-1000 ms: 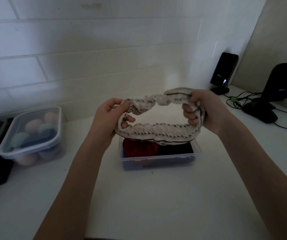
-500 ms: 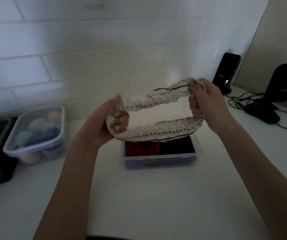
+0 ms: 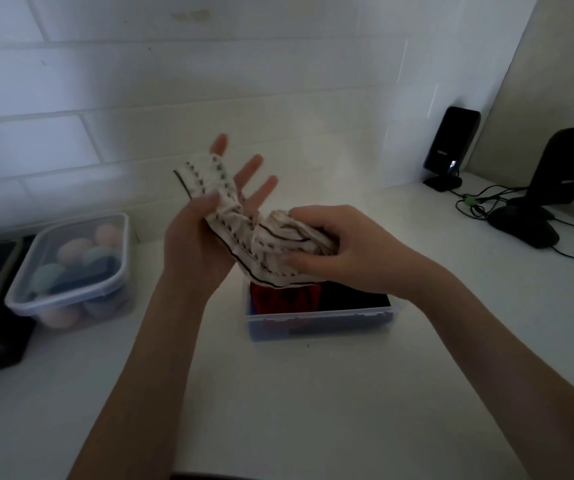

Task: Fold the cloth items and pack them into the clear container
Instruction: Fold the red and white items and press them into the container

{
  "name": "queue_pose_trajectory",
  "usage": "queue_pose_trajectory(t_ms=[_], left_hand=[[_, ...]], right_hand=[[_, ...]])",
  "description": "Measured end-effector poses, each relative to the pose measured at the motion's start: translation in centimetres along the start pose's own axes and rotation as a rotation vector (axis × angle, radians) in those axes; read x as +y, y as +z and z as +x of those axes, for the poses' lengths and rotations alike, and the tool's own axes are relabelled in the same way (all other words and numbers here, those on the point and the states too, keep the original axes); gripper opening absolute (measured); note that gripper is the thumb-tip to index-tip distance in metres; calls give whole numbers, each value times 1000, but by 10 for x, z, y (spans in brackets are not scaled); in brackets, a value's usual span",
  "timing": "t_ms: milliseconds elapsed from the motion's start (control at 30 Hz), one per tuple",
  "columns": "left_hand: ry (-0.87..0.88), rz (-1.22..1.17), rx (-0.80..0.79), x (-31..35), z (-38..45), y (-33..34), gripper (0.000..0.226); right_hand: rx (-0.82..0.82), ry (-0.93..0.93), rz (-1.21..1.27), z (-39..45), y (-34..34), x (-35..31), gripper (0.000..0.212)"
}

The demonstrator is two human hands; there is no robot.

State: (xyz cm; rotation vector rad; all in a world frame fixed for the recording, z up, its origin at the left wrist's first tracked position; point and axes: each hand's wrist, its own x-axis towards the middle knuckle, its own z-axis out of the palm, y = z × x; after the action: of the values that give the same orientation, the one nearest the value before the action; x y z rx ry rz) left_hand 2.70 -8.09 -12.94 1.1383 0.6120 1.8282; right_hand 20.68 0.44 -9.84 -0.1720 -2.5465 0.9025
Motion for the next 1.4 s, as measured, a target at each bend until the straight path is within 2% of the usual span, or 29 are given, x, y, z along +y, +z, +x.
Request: queue_pose_trajectory(t_ms=[67,133,200,267,367,433,467,533,600,667,733,867,1000,1067,1133,1200,1233,1300,1400], left_hand=[[-62,152,-50,-5,-1,4,87],[-117,397,-17,-12,-2,9,60],[-128,606,-6,-19,-3,13,32],[-143,653,3,-23,-2,12,19],[-133,478,53,-19,0,11,14],[-103,312,60,-16,1,13,23],[-98,203,47,-16,0,16,28],[-124,-75,1,-20,1,19,23],[-225,-324,-110,-23,1,21,14],[-340,-514,-208,-24,2,24,18],[-404,-568,-225,-27,2,25,22],[-465,-596,-240,-33,3,25,21],[-421,-470,-171,-32,5,20,13],[-377,-355,-115,-32,6,17,15],[-361,-316,-70,-33,6,14,31],[-353,-317,-51,-35,7,13,42],[-345,-347,-51,-35,7,13,37],[-343,-460,-65,-37,7,12,24],[-345,-585,-71,-37,6,11,19]], right_hand=[[18,30,101,-2,-8,3,18],[51,52,172,-3,-12,4,22],[128,87,253,-1,-14,4,18],[220,155,428,1,-18,6,10],[293,250,709,2,-27,14,6],[307,291,764,2,-30,21,6],[302,307,751,2,-28,24,4],[288,330,667,4,-22,28,4],[288,324,563,6,-14,29,11],[276,308,506,8,-7,31,22],[209,326,509,8,-2,30,27],[5,434,701,5,5,24,15],[110,564,791,11,3,26,22],[150,605,1044,12,-1,29,36],[122,539,1335,12,-5,29,43],[58,460,1500,10,-8,29,33],[39,440,1534,10,-9,30,26],[25,422,1476,9,-10,29,19],[71,404,1254,7,-12,33,26]])
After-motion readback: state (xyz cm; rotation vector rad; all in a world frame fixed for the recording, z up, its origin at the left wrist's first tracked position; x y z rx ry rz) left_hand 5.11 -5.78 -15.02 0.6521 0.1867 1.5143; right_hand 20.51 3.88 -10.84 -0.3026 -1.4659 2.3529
